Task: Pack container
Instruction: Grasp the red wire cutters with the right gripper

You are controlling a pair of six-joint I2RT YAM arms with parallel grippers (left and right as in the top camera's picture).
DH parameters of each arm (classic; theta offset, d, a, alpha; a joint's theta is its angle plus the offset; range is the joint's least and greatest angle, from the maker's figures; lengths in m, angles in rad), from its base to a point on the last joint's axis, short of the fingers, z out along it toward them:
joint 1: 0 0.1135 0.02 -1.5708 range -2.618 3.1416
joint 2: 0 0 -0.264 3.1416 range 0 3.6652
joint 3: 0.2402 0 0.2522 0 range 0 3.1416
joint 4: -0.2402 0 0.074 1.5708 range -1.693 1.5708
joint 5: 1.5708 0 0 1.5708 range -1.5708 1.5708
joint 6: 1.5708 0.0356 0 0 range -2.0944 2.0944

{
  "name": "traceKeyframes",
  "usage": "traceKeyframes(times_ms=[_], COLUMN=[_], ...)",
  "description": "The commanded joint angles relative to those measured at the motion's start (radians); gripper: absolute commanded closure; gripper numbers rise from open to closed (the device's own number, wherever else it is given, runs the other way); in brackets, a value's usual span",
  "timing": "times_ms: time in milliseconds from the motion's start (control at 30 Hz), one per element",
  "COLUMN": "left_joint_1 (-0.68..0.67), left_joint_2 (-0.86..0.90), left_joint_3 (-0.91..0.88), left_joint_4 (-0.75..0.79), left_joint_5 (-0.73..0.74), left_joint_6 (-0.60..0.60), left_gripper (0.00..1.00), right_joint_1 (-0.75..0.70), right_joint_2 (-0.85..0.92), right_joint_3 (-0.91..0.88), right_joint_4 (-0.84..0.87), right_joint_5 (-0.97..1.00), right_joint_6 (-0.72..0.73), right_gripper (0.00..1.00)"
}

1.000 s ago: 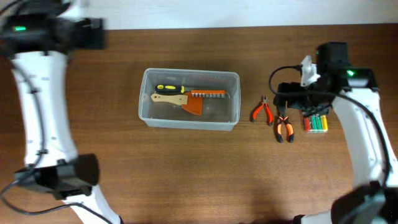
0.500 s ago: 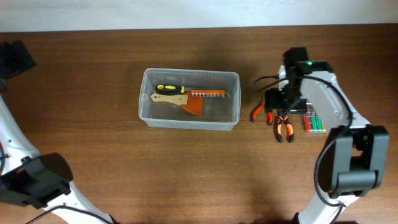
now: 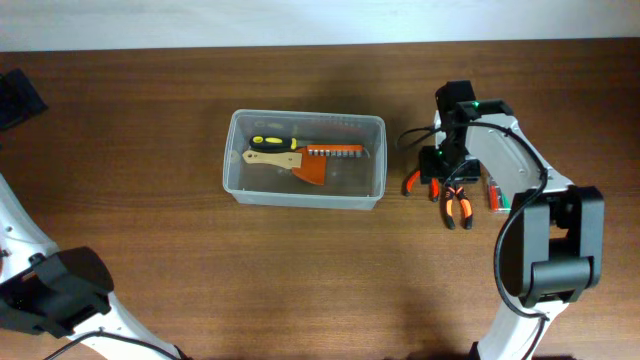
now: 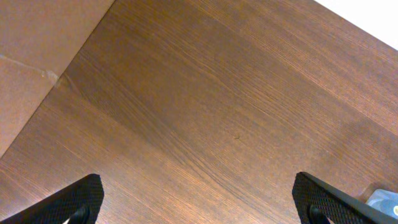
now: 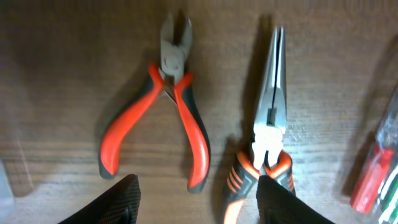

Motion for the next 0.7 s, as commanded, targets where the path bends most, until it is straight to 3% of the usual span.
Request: traceKeyframes(times_ms=[0, 667], left_joint_1=[0.003, 0.003], left_joint_2=[-0.002, -0.002], left_joint_3=[-0.003, -0.003], left_joint_4=[-0.003, -0.003], left_joint_5=[0.004, 0.004], left_joint_6=[-0.010, -0.010], left_gripper=[0.01, 0.01], right_joint_1=[0.001, 0.001], right_joint_2=[0.008, 0.119], right_joint_3=[0.010, 0.003], right_joint_4=[0.014, 0.049], right_joint_5=[-0.022, -0.035], right_joint_6=[0.004, 0.004], right_gripper=[0.40, 0.53])
